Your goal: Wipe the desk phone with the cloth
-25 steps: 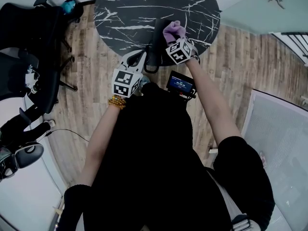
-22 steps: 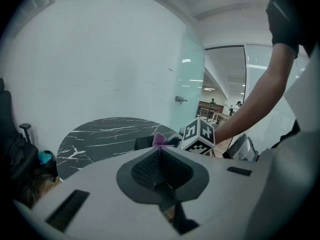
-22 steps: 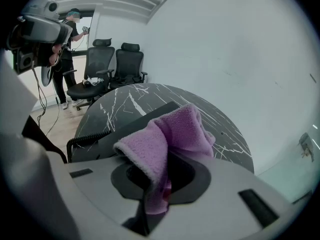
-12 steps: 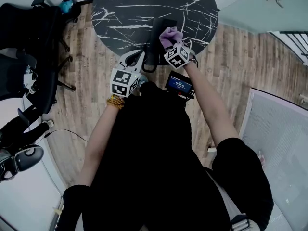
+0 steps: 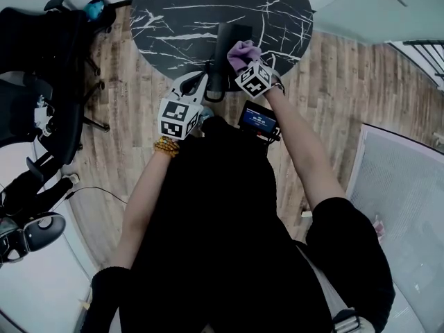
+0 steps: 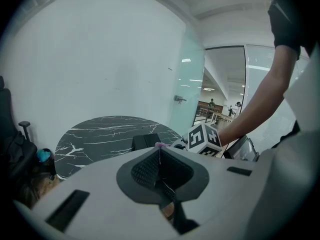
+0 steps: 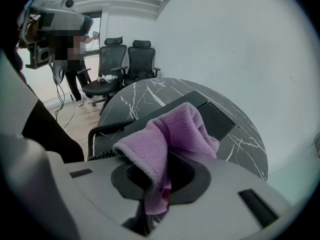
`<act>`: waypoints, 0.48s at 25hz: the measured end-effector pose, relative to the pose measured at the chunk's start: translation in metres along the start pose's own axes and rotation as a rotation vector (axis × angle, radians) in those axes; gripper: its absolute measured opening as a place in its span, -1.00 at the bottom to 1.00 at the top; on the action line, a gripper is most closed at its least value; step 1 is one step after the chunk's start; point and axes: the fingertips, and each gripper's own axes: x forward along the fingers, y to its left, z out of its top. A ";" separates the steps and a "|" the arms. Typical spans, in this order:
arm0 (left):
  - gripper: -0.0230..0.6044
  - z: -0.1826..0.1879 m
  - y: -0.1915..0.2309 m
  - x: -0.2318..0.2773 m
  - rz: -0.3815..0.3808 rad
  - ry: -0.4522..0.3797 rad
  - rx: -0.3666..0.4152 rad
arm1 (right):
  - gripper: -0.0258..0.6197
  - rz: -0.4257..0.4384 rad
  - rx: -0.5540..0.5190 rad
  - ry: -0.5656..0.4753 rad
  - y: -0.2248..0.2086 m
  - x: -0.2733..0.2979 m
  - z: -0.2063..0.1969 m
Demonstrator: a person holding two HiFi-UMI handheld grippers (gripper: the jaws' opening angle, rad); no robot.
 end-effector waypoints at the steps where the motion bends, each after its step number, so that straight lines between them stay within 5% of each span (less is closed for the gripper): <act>1: -0.88 0.000 -0.001 0.000 0.000 0.001 0.000 | -0.74 0.010 -0.001 0.003 0.002 0.000 -0.001; 12: -0.88 -0.002 -0.003 0.002 0.004 -0.003 -0.008 | -0.74 0.090 -0.016 0.031 0.017 0.001 -0.012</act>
